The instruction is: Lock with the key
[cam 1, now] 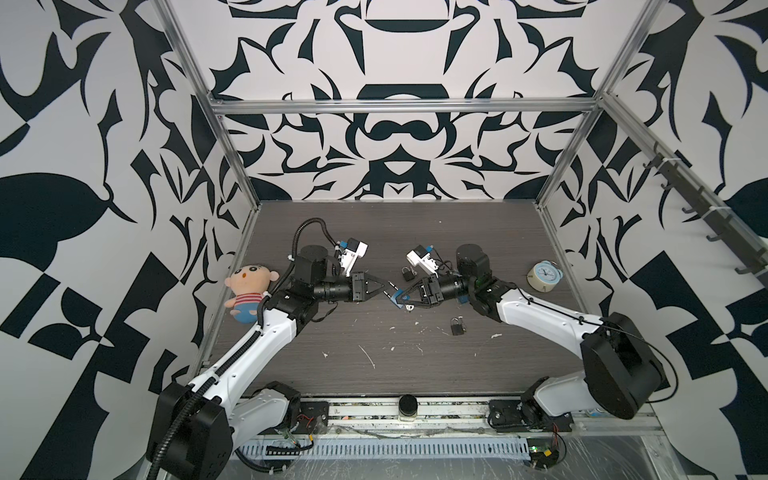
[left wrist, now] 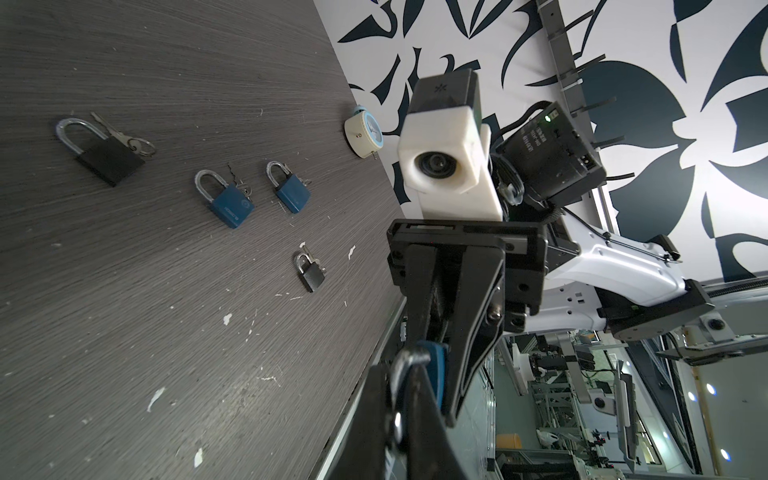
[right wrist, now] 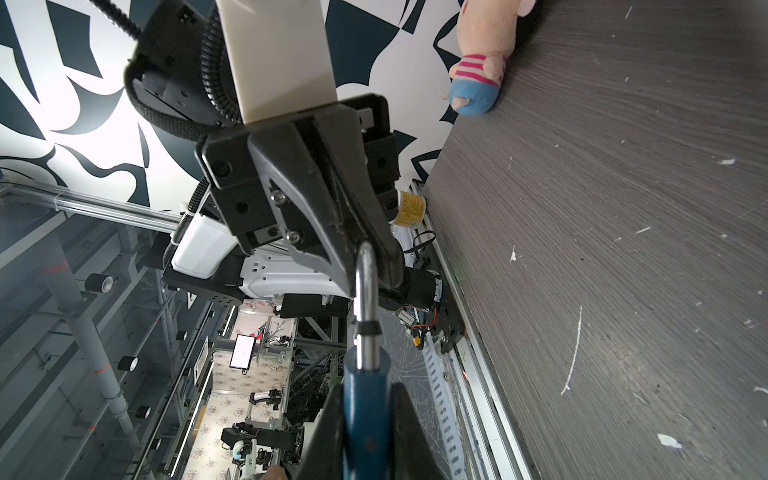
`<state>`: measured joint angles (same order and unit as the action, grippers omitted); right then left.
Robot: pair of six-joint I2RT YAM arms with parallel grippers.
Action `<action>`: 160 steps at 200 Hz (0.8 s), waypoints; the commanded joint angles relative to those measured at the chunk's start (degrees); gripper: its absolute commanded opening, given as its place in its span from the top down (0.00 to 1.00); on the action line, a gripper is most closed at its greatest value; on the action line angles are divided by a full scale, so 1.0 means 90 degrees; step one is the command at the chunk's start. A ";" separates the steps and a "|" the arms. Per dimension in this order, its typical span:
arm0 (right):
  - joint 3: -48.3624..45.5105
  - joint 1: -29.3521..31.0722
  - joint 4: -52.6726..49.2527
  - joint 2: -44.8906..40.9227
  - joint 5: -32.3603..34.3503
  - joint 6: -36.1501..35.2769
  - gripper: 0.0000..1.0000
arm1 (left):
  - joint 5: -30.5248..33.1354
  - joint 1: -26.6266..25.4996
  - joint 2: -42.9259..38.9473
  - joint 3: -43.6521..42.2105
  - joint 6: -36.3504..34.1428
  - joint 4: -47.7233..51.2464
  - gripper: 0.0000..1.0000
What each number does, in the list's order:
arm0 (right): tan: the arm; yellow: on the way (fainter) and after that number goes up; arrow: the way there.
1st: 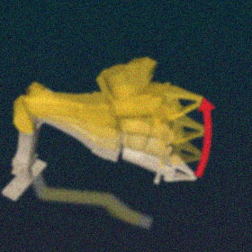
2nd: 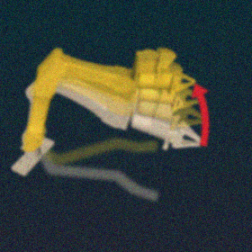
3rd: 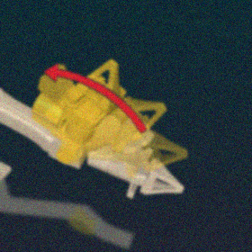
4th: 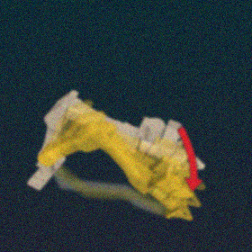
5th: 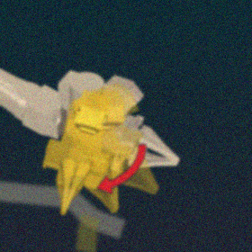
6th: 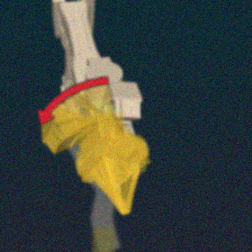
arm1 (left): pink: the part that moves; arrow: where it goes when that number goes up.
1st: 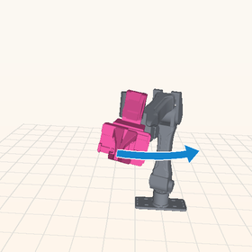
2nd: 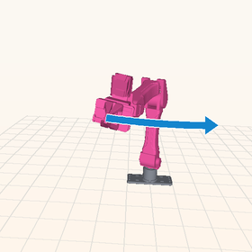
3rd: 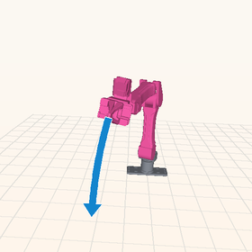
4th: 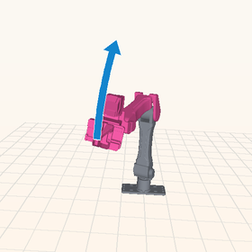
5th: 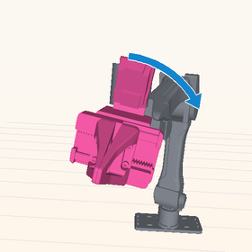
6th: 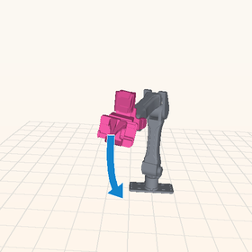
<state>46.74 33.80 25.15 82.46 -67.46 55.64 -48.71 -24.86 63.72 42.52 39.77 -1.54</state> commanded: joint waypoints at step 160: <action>0.0365 0.0022 0.1499 0.0115 0.0775 0.0659 1.00 | 0.0181 -0.0508 -0.0225 -0.0604 0.0171 0.0073 1.00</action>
<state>46.35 33.74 30.63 84.60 -67.51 62.35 -44.80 -25.52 62.33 39.68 42.04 -5.34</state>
